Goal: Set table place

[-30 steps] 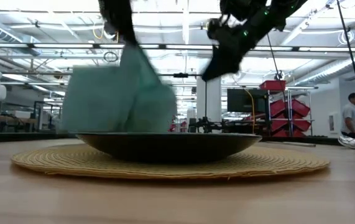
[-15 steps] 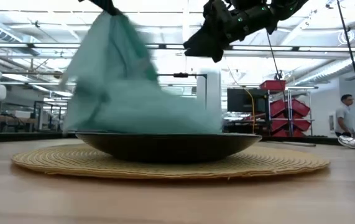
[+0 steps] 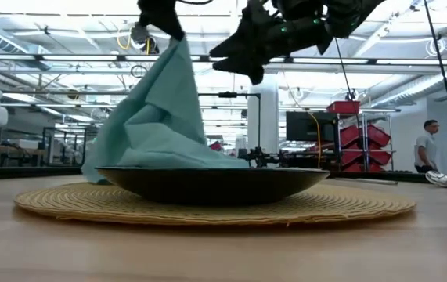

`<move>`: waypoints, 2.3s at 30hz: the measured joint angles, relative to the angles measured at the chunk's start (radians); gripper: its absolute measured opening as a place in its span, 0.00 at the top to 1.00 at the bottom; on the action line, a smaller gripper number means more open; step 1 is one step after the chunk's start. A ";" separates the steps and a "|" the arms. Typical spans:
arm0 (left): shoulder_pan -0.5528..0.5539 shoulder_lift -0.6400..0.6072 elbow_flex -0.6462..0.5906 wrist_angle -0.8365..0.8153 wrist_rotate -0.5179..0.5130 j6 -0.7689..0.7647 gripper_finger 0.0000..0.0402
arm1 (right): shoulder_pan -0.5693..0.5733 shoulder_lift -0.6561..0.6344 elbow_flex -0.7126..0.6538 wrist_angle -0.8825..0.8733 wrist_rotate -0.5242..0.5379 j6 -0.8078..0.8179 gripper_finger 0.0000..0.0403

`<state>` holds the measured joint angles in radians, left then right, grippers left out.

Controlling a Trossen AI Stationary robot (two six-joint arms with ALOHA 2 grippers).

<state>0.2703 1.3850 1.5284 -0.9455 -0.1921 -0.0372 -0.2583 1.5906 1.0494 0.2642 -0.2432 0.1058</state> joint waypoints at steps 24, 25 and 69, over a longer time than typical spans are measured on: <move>0.008 0.034 0.199 -0.031 -0.049 -0.079 1.00 | 0.209 0.097 0.047 -0.029 0.664 -0.623 0.55; 0.009 0.034 0.199 -0.031 -0.049 -0.079 1.00 | 0.211 0.102 0.047 -0.027 0.665 -0.623 0.55; -0.027 0.033 0.099 -0.162 -0.036 -0.031 1.00 | 0.166 -0.154 0.055 -0.163 1.095 -0.649 1.00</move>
<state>0.2434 1.4181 1.6277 -1.1075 -0.2279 -0.0678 -0.0922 1.4362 1.1046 0.1017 0.8522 -0.5436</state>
